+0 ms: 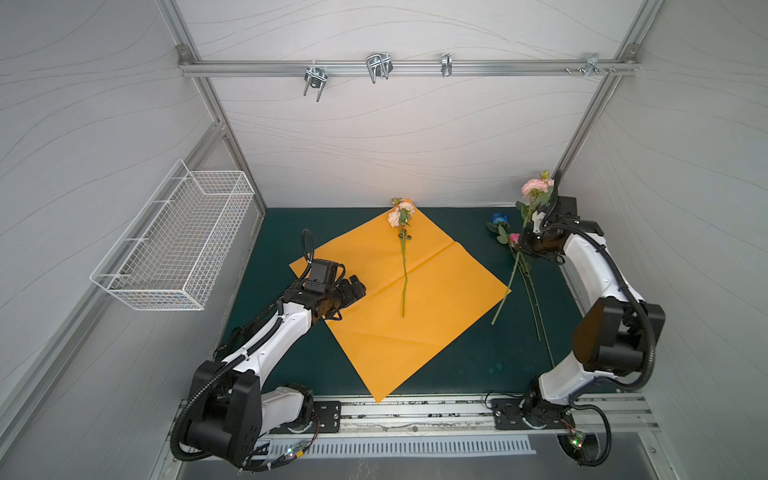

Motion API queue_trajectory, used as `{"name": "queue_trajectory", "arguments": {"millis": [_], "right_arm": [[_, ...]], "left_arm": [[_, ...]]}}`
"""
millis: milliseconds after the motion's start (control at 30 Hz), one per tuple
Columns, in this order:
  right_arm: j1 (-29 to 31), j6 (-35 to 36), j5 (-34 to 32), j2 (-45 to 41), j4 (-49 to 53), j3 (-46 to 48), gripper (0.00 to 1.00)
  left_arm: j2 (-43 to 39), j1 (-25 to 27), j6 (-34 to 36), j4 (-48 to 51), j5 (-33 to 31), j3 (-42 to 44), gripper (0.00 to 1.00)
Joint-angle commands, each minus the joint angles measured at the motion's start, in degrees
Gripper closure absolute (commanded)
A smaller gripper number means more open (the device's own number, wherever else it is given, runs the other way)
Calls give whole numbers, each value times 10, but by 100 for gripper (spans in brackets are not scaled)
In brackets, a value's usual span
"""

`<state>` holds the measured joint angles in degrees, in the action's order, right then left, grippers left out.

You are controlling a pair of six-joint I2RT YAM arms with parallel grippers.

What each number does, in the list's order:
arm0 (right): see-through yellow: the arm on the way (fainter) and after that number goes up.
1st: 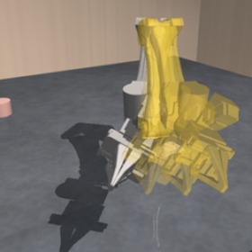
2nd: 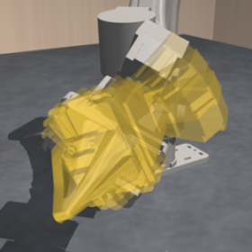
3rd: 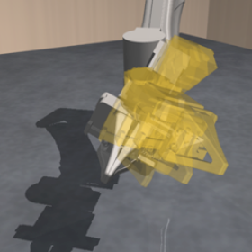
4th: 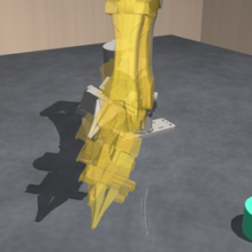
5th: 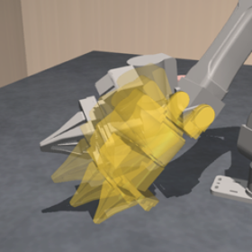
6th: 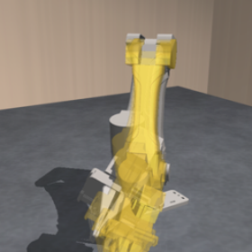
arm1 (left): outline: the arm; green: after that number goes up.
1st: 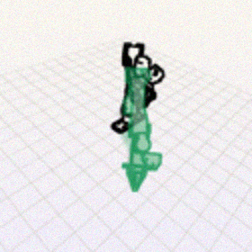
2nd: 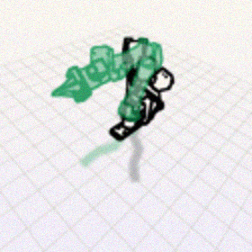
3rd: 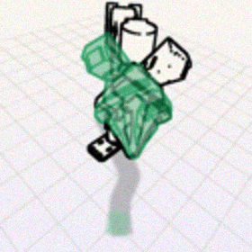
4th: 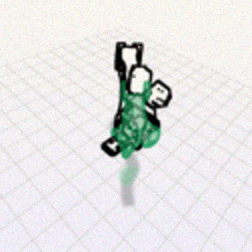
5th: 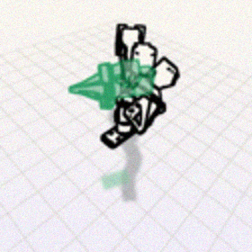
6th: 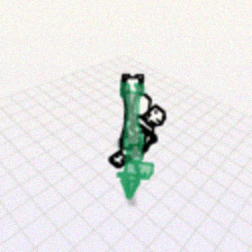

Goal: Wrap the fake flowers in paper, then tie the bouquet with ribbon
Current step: 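Lift the pink rose and carry it beside the first rose with the right gripper, then lower the pink rose onto the first rose's stem and open the right gripper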

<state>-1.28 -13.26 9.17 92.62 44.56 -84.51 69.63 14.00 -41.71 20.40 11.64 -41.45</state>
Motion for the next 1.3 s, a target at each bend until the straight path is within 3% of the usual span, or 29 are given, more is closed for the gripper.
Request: {"name": "queue_trajectory", "arguments": {"millis": [0,167,367,600,867,1067,1267], "right_arm": [[77,-34,54,5,-31,-19,100],[164,-74,84,65,-88,-58,100],[227,-92,90,171,-109,-138,100],[241,-129,108,290,-132,-210,100],[244,-126,147,428,-91,-349,100],[251,-139,204,482,-77,-388,100],[270,-129,219,494,-70,-381,100]], "left_arm": [[5,-2,-5,-20,8,-10,3],[0,-2,-8,-22,11,-6,3],[-9,-2,-9,-20,9,-2,3],[-12,-2,-7,-16,10,-2,3],[-4,-2,-9,-20,13,0,3],[16,-2,-8,-27,17,0,3],[24,-2,-14,-32,18,5,3]]}}
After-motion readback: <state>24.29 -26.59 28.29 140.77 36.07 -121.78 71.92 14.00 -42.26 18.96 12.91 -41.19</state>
